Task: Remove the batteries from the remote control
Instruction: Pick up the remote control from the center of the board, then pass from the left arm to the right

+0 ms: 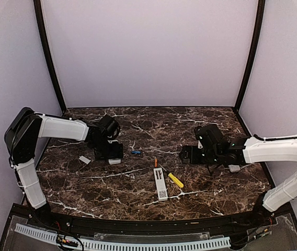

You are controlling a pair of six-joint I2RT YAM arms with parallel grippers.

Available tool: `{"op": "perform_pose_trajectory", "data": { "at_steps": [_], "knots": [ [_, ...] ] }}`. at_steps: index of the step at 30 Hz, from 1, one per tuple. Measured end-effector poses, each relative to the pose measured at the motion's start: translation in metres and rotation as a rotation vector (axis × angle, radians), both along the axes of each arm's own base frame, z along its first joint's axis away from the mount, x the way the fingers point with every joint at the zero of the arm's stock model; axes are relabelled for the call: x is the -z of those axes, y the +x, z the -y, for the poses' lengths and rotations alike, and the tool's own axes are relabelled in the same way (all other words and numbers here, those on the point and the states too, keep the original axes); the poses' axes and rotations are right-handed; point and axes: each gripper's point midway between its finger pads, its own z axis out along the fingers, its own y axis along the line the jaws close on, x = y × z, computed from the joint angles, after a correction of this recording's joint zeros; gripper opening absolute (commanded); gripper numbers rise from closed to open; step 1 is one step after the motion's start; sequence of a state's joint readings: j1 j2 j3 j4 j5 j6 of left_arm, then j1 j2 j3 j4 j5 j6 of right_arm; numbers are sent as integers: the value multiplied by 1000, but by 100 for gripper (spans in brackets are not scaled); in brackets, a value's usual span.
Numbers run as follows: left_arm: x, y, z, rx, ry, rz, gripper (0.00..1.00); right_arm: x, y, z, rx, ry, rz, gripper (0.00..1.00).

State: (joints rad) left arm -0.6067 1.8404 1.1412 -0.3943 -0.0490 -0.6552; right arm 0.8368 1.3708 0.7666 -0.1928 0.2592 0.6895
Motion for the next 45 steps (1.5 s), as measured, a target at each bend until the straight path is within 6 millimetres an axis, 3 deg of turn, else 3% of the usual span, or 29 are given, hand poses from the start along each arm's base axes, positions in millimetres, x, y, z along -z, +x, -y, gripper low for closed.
{"op": "perform_pose_trajectory", "data": {
  "at_steps": [5,13,17,23,28,35,41,45],
  "knots": [
    [4,3,-1,3,93,-1,78,5,1,7,17,1,-1,96],
    [7,2,-11,12,190,-7,51,5,6,10,35,20,6,96],
    [6,2,-10,11,187,-4,42,3,7,9,37,30,8,96],
    [-5,-13,-18,7,156,4,35,-23,5,6,25,99,48,96],
    [-63,-18,-12,20,5,136,34,-59,0,-6,-36,216,101,99],
    [-179,-31,33,202,-410,402,34,-129,-16,-54,-289,458,192,99],
    [-240,-66,66,438,-694,506,34,-191,-30,-98,-509,643,261,99],
    [-263,-89,84,589,-839,507,33,-215,-43,-130,-628,712,277,99]
  ]
}}
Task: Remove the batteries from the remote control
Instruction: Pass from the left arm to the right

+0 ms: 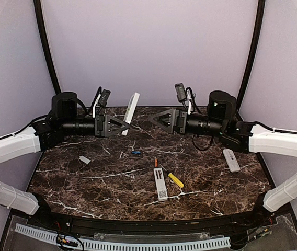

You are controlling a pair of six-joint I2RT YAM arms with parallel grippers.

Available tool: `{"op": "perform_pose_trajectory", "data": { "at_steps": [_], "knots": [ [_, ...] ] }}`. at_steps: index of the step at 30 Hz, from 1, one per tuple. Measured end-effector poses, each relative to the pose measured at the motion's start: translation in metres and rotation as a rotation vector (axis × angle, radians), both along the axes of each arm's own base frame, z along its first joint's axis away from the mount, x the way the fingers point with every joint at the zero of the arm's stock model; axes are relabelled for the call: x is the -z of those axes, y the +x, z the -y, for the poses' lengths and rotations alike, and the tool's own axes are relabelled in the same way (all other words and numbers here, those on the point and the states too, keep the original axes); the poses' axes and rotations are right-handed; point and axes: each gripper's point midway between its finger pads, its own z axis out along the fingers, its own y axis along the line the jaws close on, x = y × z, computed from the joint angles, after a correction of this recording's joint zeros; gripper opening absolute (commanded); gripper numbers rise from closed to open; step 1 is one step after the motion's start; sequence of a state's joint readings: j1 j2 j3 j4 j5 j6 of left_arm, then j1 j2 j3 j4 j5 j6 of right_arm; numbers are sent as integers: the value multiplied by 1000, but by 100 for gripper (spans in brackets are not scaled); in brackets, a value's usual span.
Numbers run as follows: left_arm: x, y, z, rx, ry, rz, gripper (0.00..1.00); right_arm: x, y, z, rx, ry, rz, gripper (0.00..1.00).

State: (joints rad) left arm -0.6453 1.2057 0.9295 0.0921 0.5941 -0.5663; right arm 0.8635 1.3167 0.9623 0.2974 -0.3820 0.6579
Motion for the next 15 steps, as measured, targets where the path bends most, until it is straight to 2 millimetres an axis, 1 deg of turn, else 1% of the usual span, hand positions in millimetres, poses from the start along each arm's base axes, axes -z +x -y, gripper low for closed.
{"op": "perform_pose_trajectory", "data": {
  "at_steps": [4,7,10,13,15],
  "knots": [
    [-13,-22,9,140,-75,4,33,-11,-14,-27,-93,32,14,99],
    [-20,-36,13,220,-111,7,33,-18,-20,-42,-130,45,21,97],
    [-27,-48,15,286,-136,15,33,-24,-22,-52,-150,59,30,97],
    [-31,-59,18,344,-152,19,33,-28,-21,-58,-161,72,34,96],
    [-33,-66,20,378,-160,21,33,-31,-22,-61,-169,86,39,94]
  ]
}}
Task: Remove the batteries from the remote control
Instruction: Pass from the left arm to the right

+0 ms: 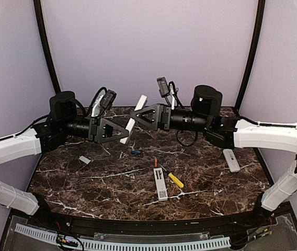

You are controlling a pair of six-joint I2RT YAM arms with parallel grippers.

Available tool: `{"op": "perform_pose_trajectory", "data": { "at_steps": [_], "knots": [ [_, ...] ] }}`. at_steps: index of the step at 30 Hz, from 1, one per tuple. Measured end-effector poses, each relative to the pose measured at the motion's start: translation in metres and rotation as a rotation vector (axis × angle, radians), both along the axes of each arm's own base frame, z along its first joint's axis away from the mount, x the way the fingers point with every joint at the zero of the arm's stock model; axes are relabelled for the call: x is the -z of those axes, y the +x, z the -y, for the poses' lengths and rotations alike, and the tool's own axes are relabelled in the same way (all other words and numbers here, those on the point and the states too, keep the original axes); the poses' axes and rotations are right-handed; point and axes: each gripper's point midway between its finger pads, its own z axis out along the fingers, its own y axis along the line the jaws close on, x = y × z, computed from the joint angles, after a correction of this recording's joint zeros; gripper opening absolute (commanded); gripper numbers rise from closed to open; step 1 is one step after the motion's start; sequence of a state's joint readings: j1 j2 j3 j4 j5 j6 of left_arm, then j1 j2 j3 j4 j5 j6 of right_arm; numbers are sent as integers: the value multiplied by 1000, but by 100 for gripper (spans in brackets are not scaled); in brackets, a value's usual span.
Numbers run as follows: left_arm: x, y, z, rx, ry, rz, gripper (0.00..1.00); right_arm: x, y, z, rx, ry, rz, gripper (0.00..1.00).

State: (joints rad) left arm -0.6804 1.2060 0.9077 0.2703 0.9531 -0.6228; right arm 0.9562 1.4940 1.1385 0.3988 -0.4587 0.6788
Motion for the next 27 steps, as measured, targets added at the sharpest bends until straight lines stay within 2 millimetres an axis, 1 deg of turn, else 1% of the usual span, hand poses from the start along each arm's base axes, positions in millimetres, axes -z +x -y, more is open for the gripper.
{"op": "perform_pose_trajectory", "data": {
  "at_steps": [4,9,11,12,13,14,15,16,17,19,21,23,27],
  "knots": [
    [-1,-7,2,36,-4,-4,32,-4,-2,-6,-29,26,1,79],
    [0,-9,2,42,-3,-9,32,-13,-6,-9,-55,68,9,49],
    [0,-9,2,47,-7,16,32,-16,-9,-9,-68,82,-11,40],
    [0,-9,2,47,-9,24,34,-17,-9,-9,-70,87,-10,33],
    [-1,-9,2,47,-11,28,37,-18,-9,-9,-71,92,-13,23],
    [-1,-8,2,45,-10,29,47,-18,-9,-9,-71,91,-14,17],
    [0,-8,2,44,-9,31,52,-18,-9,-9,-71,91,-15,13],
    [0,-8,2,43,-7,35,65,-18,-9,-9,-71,91,-15,10],
    [1,-7,2,40,-3,37,75,-17,-9,-9,-70,89,-16,6],
    [4,-5,2,21,13,46,84,-16,-8,-9,-64,86,-15,2],
    [10,1,1,-19,48,41,88,-15,-4,-9,-41,80,-11,0],
    [16,8,-2,-72,96,39,90,-10,2,-7,-3,58,-17,0],
    [18,23,-15,-164,164,49,91,6,16,3,112,-36,-36,0]
  ]
}}
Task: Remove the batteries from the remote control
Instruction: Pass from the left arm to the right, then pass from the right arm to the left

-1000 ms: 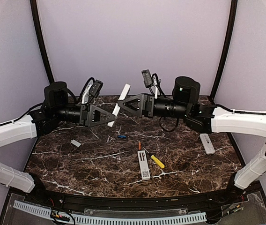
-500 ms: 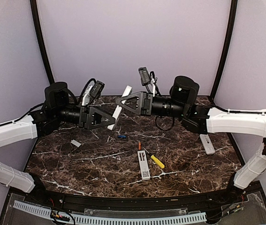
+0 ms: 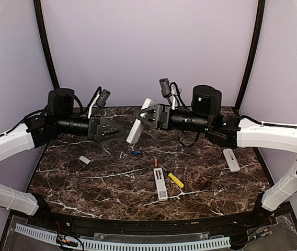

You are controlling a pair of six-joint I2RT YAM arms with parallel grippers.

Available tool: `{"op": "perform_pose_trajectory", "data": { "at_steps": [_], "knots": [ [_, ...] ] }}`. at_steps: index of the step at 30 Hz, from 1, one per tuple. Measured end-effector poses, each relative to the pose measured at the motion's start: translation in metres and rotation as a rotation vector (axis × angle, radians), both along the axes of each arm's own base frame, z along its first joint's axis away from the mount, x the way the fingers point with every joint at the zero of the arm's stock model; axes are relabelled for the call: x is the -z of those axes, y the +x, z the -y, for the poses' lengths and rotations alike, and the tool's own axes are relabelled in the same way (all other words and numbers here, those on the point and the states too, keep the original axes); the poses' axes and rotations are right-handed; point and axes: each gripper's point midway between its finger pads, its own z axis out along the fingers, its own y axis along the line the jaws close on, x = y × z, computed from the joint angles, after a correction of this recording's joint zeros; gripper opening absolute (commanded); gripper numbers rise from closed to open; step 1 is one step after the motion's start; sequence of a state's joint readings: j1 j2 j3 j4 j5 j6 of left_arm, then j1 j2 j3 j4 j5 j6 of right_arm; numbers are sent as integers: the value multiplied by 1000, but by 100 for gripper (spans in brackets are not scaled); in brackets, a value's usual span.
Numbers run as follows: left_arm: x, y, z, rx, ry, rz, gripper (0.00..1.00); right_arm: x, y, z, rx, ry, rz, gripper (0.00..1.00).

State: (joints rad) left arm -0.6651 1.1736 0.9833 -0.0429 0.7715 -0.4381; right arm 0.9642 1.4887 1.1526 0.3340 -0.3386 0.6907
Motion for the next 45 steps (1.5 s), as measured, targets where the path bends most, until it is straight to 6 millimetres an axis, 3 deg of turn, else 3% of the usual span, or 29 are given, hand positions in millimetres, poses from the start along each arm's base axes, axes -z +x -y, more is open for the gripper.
{"op": "perform_pose_trajectory", "data": {
  "at_steps": [6,10,14,18,20,23,27,32,36,42,45],
  "knots": [
    [2,35,-39,-198,104,-5,95,23,19,13,130,-177,-9,0],
    [1,63,-78,-370,175,-28,96,44,29,10,153,-297,-24,0],
    [10,88,-121,-513,227,-102,96,93,28,3,129,-441,-64,0],
    [29,108,-143,-572,272,-197,92,146,17,-7,80,-583,-85,0],
    [40,110,-142,-559,289,-238,90,166,10,-14,51,-644,-78,0],
    [54,107,-138,-528,296,-297,87,178,1,-26,13,-688,-39,0],
    [78,94,-130,-491,284,-372,87,171,-8,-45,-25,-697,36,0],
    [111,63,-104,-411,302,-485,86,166,-20,-59,-43,-712,112,0],
    [110,53,-84,-359,292,-493,84,177,-28,-63,-54,-754,136,0],
    [101,51,-70,-335,247,-495,73,197,-28,-60,-48,-829,143,0],
    [104,46,-66,-323,241,-513,62,199,-26,-58,-40,-844,147,0]
  ]
}}
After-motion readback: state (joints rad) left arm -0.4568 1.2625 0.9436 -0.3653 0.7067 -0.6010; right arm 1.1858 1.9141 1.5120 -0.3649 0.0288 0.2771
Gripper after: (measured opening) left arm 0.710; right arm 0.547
